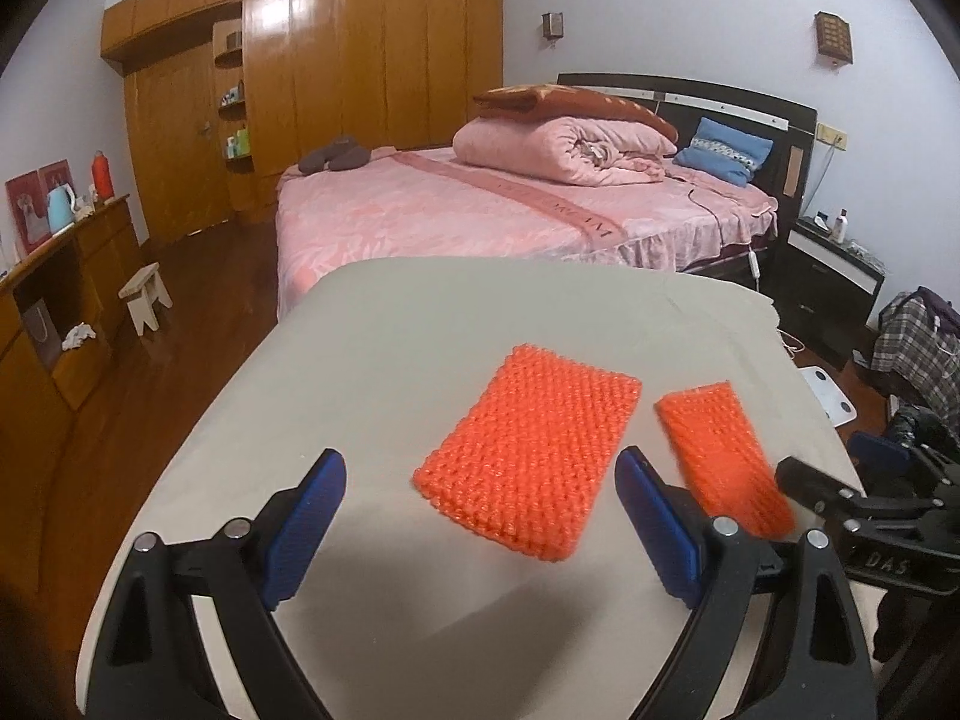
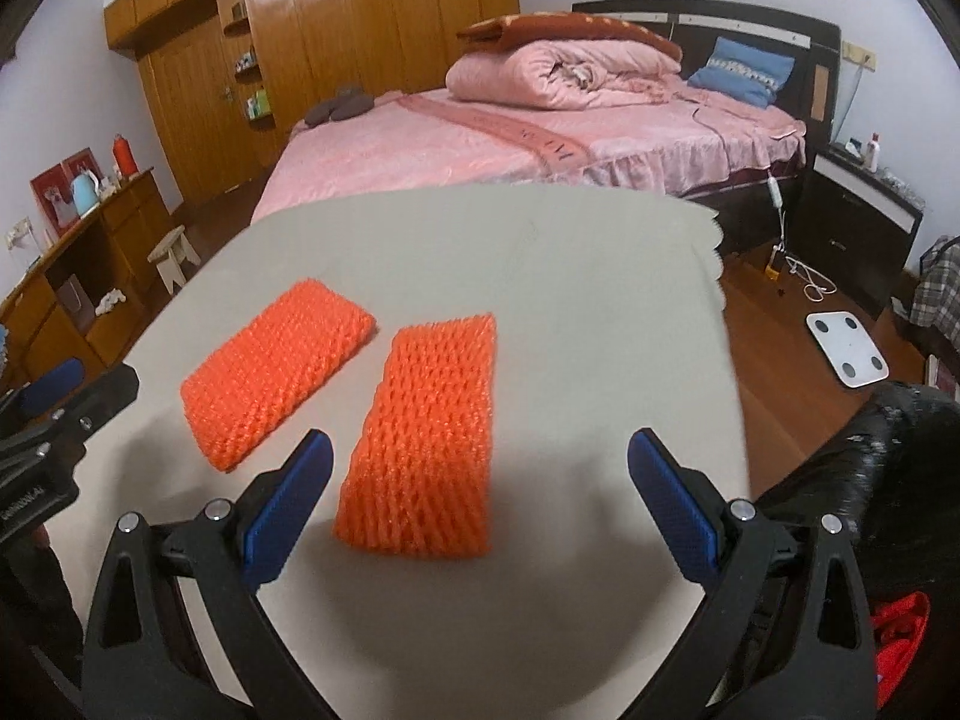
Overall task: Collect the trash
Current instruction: 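Move both open grippers back over the table toward the orange mesh pads, then grasp the narrower orange mesh pad with the right gripper and lift it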
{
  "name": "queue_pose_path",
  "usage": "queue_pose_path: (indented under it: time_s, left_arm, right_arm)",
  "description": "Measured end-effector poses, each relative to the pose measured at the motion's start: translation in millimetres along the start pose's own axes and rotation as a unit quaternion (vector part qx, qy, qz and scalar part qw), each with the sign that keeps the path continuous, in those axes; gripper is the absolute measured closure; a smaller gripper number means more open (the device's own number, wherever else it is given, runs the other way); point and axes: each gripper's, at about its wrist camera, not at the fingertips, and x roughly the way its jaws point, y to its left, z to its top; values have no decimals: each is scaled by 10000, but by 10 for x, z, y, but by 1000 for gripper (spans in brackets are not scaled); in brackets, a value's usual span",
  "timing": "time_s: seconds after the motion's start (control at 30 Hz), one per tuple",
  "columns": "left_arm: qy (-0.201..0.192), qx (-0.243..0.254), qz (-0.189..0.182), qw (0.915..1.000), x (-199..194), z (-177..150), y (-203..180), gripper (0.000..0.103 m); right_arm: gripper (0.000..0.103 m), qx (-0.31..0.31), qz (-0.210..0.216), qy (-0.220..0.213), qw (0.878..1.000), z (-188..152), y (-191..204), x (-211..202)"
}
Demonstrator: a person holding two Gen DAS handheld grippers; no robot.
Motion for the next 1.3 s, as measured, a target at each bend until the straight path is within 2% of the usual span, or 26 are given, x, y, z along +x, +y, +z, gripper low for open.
queue_pose_path:
  time_s: [0.5,0.57,0.6,0.63,0.7,0.83,1.03,1.1,1.3]
  left_arm:
    - [119,-128,96,9998,218,-39,160,14]
    - [132,-149,99,9998,233,-45,177,14]
    - [139,-154,104,9997,240,-49,182,14]
    - [145,-161,103,9997,249,-57,191,13]
    - [162,-170,97,9997,261,-66,199,13]
    - [209,-173,71,9996,302,-70,197,13]
    - [311,-182,11,9994,400,-76,170,13]
    - [354,-205,-16,9992,459,-71,158,13]
    - [580,-264,-88,9979,666,-76,120,13]
  right_arm:
    - [7,-134,51,478,9988,-26,188,444]
    - [13,-140,68,541,9984,-29,209,478]
    - [21,-161,93,581,9981,-35,226,492]
    - [25,-188,137,625,9978,-41,246,503]
    - [28,-265,130,659,9974,-54,282,509]
    - [51,-289,228,652,9972,-59,281,495]
    - [74,-278,392,551,9973,-35,243,418]
    - [79,-275,420,512,9974,-15,223,397]
    - [79,-275,469,497,9973,2,200,407]
